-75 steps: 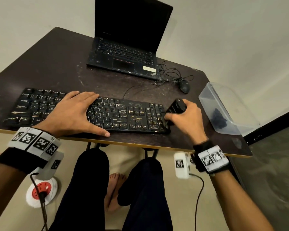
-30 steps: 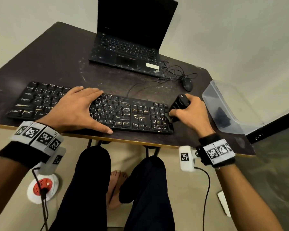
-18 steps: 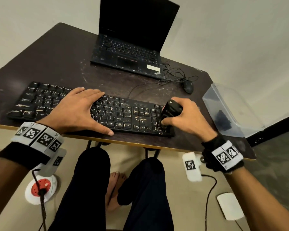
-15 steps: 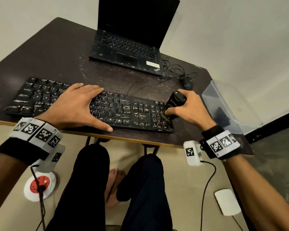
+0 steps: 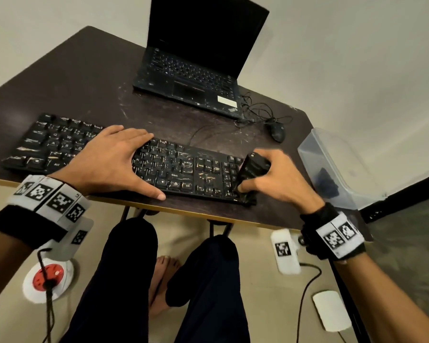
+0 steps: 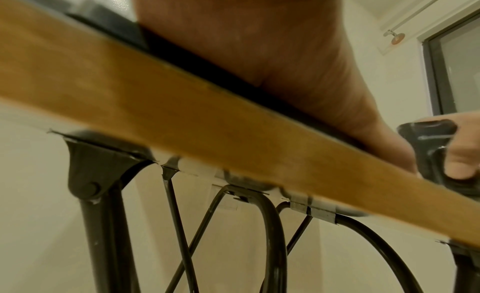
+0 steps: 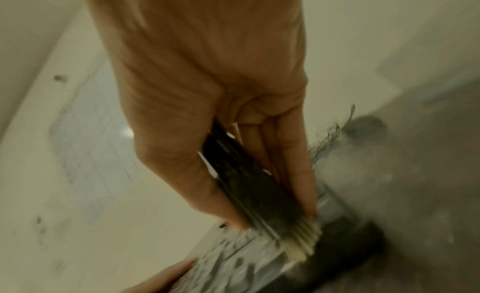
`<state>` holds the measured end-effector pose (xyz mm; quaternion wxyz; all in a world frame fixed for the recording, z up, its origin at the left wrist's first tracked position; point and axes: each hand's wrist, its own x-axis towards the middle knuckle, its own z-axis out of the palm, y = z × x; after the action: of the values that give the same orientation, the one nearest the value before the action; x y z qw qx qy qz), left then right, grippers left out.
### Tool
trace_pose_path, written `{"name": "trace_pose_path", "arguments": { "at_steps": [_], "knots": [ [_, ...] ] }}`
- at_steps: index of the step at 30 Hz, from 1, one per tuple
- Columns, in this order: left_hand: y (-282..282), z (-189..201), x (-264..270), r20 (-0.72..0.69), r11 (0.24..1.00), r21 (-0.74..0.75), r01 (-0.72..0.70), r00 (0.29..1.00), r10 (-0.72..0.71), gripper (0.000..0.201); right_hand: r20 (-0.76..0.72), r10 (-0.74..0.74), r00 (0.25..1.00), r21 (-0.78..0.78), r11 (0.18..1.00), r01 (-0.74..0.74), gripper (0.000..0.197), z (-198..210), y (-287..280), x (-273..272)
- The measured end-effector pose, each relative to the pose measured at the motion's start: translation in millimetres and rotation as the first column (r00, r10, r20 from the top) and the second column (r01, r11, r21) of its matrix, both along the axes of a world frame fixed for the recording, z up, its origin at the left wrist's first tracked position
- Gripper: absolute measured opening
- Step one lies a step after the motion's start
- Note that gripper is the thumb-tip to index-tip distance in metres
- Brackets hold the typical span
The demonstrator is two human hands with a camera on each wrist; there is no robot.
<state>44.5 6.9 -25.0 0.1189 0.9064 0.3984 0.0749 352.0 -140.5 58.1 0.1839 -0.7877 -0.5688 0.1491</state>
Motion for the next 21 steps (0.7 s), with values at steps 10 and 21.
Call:
{"name": "trace_pose_path", "arguments": {
  "at_steps": [10,21],
  "knots": [
    [0,0,-1,0.022,1.0,-0.017,-0.001,1.0,0.001,0.162,-0.084,-0.052,0.995,0.173,0.983,0.066,0.028,-15,-10,0],
    [0,1,-2,0.015,0.999,-0.037,-0.007,1.0,0.008,0.162,-0.083,-0.05,0.995,0.18,0.981,0.064,0.035,-18,-21,2]
  ]
}}
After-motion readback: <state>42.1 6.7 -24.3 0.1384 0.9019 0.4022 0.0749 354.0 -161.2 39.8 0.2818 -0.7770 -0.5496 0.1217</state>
